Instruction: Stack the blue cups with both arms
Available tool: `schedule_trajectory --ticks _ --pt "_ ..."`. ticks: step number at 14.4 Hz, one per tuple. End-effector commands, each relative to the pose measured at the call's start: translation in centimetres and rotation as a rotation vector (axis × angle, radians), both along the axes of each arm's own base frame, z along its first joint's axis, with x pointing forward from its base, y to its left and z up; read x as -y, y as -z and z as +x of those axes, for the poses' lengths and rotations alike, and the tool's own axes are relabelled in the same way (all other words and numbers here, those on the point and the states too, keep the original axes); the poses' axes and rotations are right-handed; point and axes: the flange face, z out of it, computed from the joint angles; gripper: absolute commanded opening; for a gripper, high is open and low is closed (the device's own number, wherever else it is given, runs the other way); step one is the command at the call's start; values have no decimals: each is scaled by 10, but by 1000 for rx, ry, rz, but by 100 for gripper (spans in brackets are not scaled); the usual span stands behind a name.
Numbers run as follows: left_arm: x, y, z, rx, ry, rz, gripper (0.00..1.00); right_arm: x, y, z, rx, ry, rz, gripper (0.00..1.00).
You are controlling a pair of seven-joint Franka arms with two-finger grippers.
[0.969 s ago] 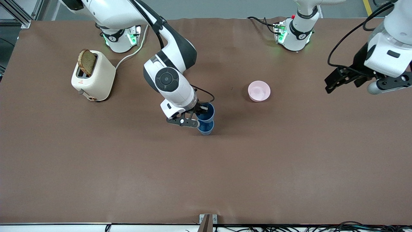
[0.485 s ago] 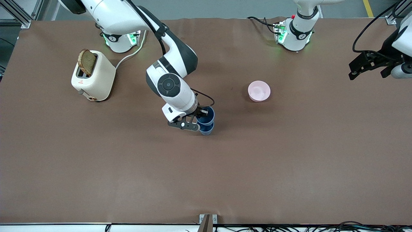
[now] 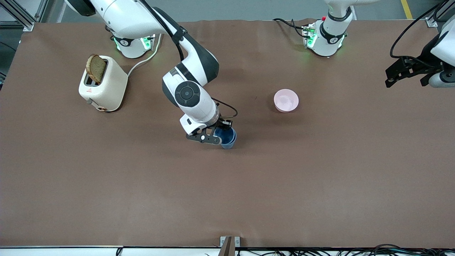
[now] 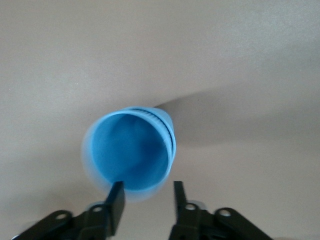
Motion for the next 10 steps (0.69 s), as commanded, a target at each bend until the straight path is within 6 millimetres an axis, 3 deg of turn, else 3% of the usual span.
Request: schedule_trajectory --ticks 1,4,5,7,8,10 --pt "3 -1 -8 -3 61 -13 100 0 -5 1 8 12 -2 78" --pt "3 -1 -11 -29 64 -11 100 1 -8 2 11 12 -3 81" --pt "3 -1 -12 -39 62 -10 100 3 -21 3 23 14 3 95" --pt "6 0 -13 -47 52 -7 100 23 -67 7 79 26 -5 100" --pt "6 0 -13 -46 49 -6 100 46 -96 11 103 32 -59 100" --pt "7 0 -14 -46 51 2 100 131 -174 29 163 104 -145 100"
